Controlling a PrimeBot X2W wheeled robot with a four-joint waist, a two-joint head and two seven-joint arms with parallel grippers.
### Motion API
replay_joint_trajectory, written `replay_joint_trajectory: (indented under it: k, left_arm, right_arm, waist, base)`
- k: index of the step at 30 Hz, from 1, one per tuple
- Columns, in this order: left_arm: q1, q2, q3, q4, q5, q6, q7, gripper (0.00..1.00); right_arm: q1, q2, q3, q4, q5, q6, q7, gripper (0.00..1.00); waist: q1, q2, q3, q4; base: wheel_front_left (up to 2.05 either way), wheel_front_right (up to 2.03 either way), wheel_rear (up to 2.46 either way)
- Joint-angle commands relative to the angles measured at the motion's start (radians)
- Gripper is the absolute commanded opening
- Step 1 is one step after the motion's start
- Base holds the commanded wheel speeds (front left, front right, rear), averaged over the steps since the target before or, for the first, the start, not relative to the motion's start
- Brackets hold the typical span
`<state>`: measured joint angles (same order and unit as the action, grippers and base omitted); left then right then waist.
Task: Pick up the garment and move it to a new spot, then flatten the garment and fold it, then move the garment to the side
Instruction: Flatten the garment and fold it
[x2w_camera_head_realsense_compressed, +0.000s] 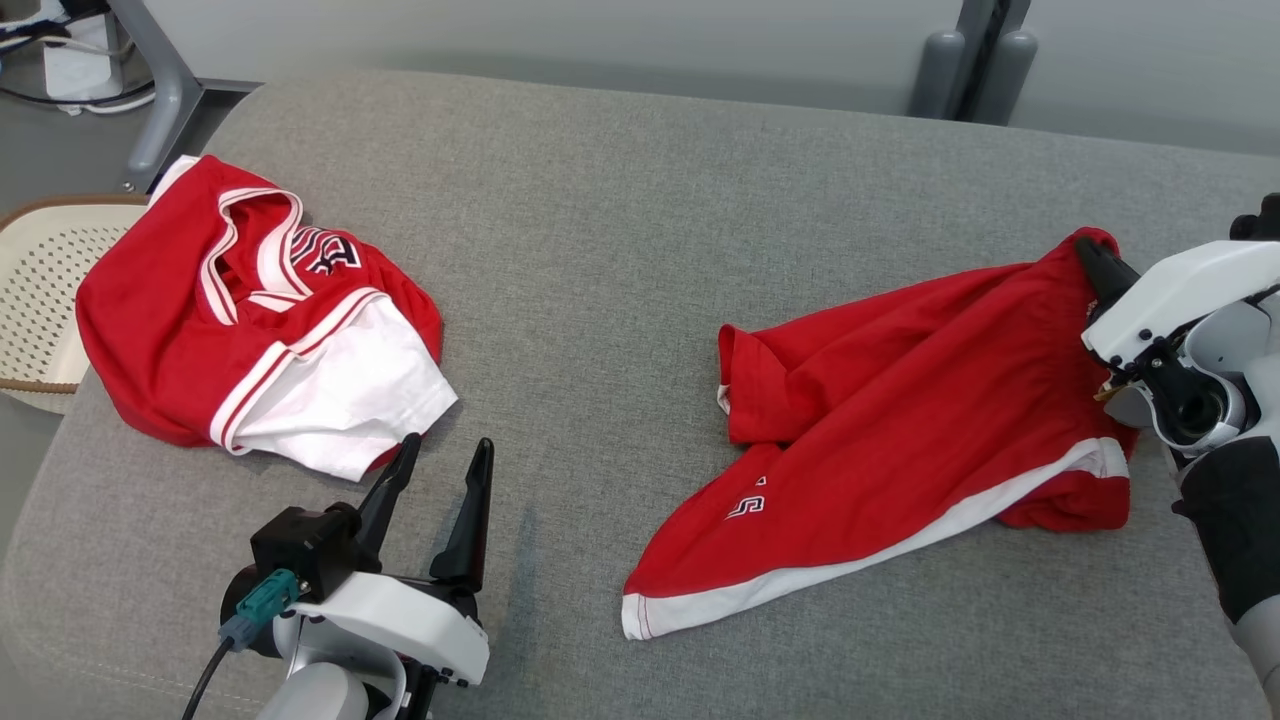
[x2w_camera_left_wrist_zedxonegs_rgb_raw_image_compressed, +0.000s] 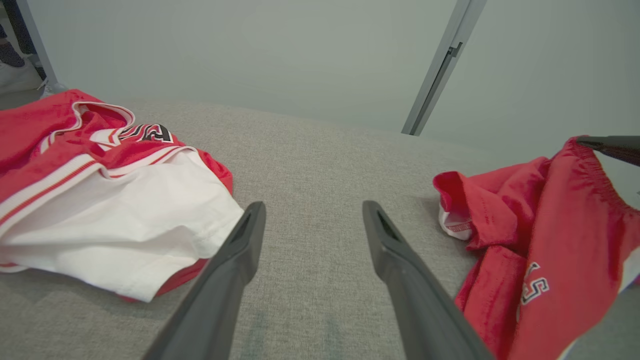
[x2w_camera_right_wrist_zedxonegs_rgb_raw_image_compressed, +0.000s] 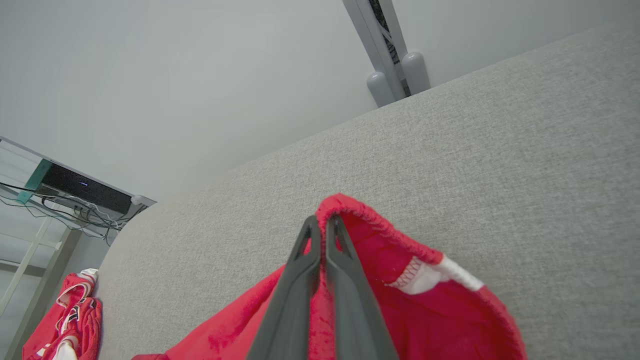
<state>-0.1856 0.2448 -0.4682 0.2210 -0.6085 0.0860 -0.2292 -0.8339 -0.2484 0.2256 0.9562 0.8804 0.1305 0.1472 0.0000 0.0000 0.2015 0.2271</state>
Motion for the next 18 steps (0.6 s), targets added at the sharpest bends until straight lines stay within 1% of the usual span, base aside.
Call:
replay_joint_trajectory:
  k: [1,4,5,6,7,12,18]
  left_arm:
    - [-0.021,0.002,0.002,0.007,0.002,-0.007,-0.008,1.00]
    - [-0.028,0.000,0.005,0.020,0.002,-0.008,-0.010,1.00]
    - [-0.029,0.000,0.005,0.025,0.003,-0.009,-0.012,1.00]
    - [-0.029,0.001,0.006,0.029,0.003,-0.009,-0.013,1.00]
    - [-0.029,0.002,0.007,0.031,0.003,-0.009,-0.015,1.00]
    - [-0.007,0.010,0.012,0.037,0.004,-0.007,-0.018,1.00]
    - [0.027,0.028,0.042,0.019,0.013,0.013,-0.030,1.00]
  right_arm:
    - [-0.019,-0.007,-0.002,0.026,0.010,0.000,-0.009,0.00]
    - [-0.042,-0.005,0.011,0.078,0.008,0.001,-0.025,0.00]
    - [-0.044,0.002,0.019,0.088,0.011,0.000,-0.026,0.20]
    - [-0.042,0.011,0.026,0.095,0.017,0.000,-0.026,0.53]
    - [-0.036,0.016,0.033,0.098,0.023,0.000,-0.028,1.00]
    - [0.020,0.028,0.100,0.061,0.024,0.000,-0.068,1.00]
    - [0.117,0.023,0.184,-0.072,0.048,0.001,-0.139,1.00]
  waist:
    - [0.0000,0.0000,0.014,0.011]
    - [0.0000,0.0000,0.010,0.007]
    - [0.0000,0.0000,0.005,0.004]
    - [0.0000,0.0000,-0.002,-0.002]
    - [0.0000,0.0000,-0.010,-0.008]
    - [0.0000,0.0000,-0.063,-0.051]
    - [0.0000,0.0000,-0.136,-0.122]
  base:
    - [0.00,0.00,0.00]
    - [0.00,0.00,0.00]
    - [0.00,0.00,0.00]
    - [0.00,0.00,0.00]
    - [0.00,0.00,0.00]
    - [0.00,0.00,0.00]
    - [0.00,0.00,0.00]
